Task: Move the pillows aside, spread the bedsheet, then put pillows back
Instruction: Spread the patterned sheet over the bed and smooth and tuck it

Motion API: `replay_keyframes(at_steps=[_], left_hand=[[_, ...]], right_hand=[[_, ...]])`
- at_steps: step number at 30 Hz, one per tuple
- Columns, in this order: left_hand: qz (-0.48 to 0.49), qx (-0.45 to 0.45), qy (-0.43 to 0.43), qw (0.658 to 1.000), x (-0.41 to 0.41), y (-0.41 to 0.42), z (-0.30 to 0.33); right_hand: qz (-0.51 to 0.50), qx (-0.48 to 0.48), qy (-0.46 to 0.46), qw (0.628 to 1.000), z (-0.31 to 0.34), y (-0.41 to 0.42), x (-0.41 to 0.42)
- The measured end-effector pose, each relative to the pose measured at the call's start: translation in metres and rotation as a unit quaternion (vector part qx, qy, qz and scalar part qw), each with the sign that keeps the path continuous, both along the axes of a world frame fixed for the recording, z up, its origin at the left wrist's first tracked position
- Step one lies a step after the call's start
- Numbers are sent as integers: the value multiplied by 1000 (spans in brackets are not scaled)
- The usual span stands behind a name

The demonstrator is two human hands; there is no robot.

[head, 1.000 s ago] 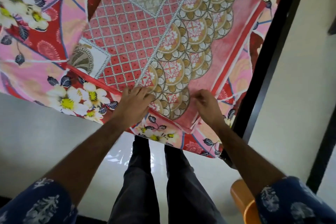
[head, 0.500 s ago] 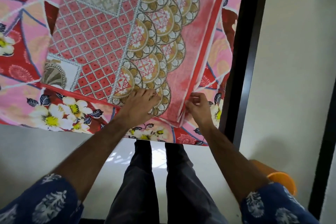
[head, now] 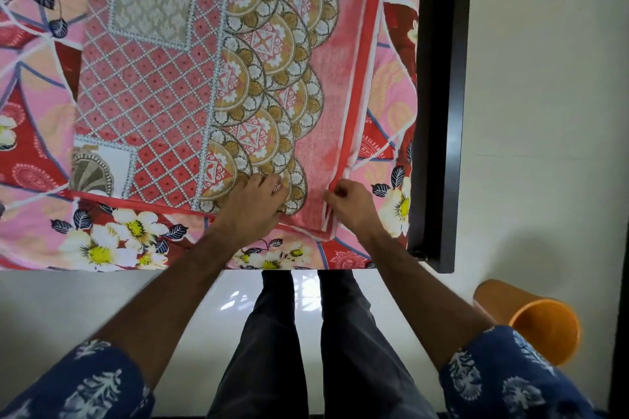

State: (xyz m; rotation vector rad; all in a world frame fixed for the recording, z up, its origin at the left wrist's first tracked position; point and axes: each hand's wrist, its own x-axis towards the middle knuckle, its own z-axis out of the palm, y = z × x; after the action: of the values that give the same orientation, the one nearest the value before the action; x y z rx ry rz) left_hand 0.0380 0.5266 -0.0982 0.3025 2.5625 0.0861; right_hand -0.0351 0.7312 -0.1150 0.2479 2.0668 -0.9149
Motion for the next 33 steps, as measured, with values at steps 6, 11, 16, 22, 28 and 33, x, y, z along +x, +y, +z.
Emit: replay_keyframes(at_steps=[6, 11, 16, 22, 28, 33], left_hand=[[-24, 36, 1, 999, 0, -20, -4], [194, 156, 36, 968, 9, -38, 0], [297, 245, 35, 922, 9, -49, 7], [417, 283, 43, 863, 1, -56, 0], [413, 331, 37, 847, -5, -58, 17], [419, 230, 70, 876, -11, -87, 44]], right_hand=[[-200, -199, -82, 956, 21, -14, -10], [-277, -168, -99, 941, 29, -22, -20], [5, -90, 157, 983, 36, -23, -21], [409, -27, 265, 873, 24, -25, -34], [217, -160, 158, 950, 63, -51, -85], [241, -232, 160, 928, 119, -93, -114]])
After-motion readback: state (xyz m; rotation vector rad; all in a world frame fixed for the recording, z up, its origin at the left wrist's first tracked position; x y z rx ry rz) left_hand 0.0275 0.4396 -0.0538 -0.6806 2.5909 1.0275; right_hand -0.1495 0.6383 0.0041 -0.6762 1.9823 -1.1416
